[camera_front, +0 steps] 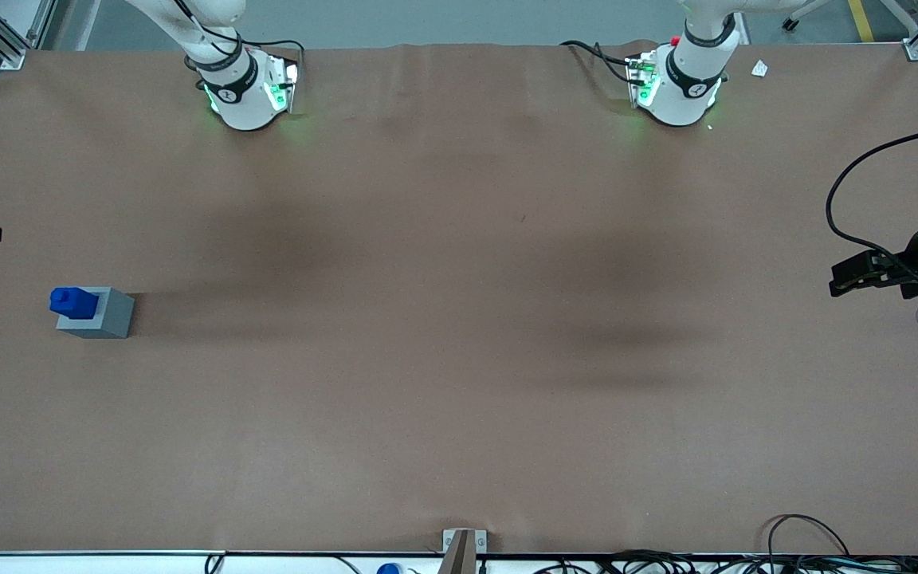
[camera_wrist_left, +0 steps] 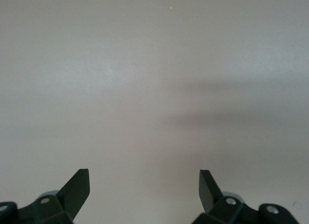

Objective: Insert blue part into gray base with right arm
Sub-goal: 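Open the right gripper and withdraw it up from the base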

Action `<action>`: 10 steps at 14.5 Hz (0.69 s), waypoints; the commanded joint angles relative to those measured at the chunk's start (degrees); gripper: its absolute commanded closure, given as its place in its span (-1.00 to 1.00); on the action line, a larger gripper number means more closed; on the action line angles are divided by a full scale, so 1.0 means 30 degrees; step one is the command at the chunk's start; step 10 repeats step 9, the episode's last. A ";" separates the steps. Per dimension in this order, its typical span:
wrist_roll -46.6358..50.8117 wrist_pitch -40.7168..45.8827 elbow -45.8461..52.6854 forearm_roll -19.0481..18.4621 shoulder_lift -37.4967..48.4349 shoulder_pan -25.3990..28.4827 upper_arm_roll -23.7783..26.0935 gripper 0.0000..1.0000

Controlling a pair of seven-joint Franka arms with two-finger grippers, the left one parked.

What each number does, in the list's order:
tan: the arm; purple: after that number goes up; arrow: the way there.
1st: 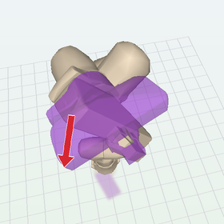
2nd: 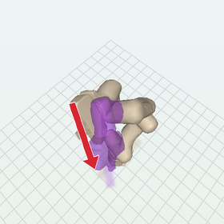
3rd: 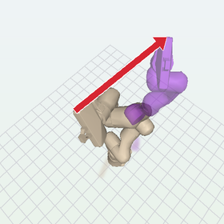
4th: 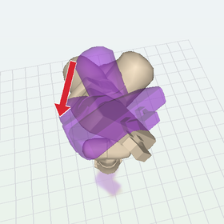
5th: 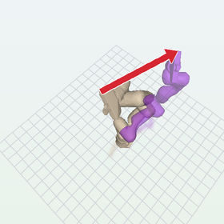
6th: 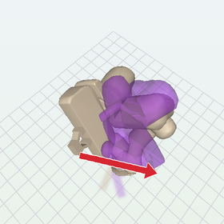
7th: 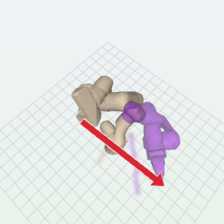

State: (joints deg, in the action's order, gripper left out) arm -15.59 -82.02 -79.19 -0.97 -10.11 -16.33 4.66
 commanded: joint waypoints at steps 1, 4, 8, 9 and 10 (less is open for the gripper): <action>0.1738 0.0563 0.0237 -0.0087 0.0439 0.1629 -0.0087 -1.00; 0.2326 0.0505 0.0177 -0.0146 0.0528 0.2365 -0.0088 -1.00; 0.2356 0.0562 0.0674 -0.0321 0.0382 0.2600 -0.0146 -1.00; 0.2356 0.0621 0.0675 -0.0293 0.0382 0.2601 -0.0117 -1.00; 0.2356 0.0621 0.0675 -0.0293 0.0382 0.2601 -0.0117 -1.00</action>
